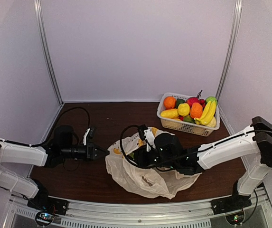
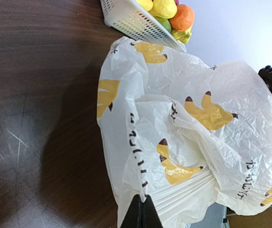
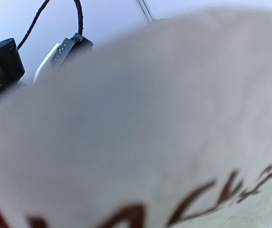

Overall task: Untie the knot of the plastic bag and take out the fruit
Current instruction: Pick up the fake fruit from the takeout bag.

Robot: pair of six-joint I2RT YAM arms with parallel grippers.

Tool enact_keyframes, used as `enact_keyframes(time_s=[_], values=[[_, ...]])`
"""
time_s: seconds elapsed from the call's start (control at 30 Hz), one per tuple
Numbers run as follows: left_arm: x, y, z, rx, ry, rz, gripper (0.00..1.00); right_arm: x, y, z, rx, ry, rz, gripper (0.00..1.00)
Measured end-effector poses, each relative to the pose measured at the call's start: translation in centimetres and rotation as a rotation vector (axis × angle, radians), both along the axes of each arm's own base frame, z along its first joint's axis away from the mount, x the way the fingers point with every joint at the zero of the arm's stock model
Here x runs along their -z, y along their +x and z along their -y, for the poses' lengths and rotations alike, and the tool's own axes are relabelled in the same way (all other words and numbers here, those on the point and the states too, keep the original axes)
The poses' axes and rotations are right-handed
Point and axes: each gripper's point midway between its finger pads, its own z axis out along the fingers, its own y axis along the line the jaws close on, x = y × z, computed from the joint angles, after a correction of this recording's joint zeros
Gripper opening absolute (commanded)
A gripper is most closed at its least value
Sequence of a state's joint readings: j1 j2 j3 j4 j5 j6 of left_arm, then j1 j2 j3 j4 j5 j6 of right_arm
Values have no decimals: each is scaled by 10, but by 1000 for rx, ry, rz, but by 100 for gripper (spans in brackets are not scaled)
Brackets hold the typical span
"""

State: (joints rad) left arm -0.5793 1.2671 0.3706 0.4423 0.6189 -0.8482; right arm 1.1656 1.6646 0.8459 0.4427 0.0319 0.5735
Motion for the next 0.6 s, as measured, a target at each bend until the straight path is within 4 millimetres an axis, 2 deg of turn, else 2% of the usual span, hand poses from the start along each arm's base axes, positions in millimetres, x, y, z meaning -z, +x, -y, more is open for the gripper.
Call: enact_keyframes(time_s=[0.1,0.2,0.23,0.27,0.3,0.33,0.4,0.47,0.6], values=[[-8,2,2,25,-12,20,0,-6,2,7,24,1,19,31],[-9,2,2,38,-7,25,0,-4,2,11,33,-5,18,31],[-8,1,2,44,-3,21,3,-2,2,11,34,-7,15,31],[-7,-1,2,52,0,18,15,-1,1,12,34,-6,12,32],[-6,-3,2,62,1,20,36,2,0,13,34,-7,6,31],[-3,1,-2,41,18,28,53,6,-2,15,31,-14,1,32],[8,18,-22,-47,51,17,77,18,-7,22,25,-32,-24,32],[18,22,-34,-91,75,1,89,28,-12,25,17,-40,-50,32],[28,2,-28,-40,108,-17,97,33,-16,16,-6,10,-92,32]])
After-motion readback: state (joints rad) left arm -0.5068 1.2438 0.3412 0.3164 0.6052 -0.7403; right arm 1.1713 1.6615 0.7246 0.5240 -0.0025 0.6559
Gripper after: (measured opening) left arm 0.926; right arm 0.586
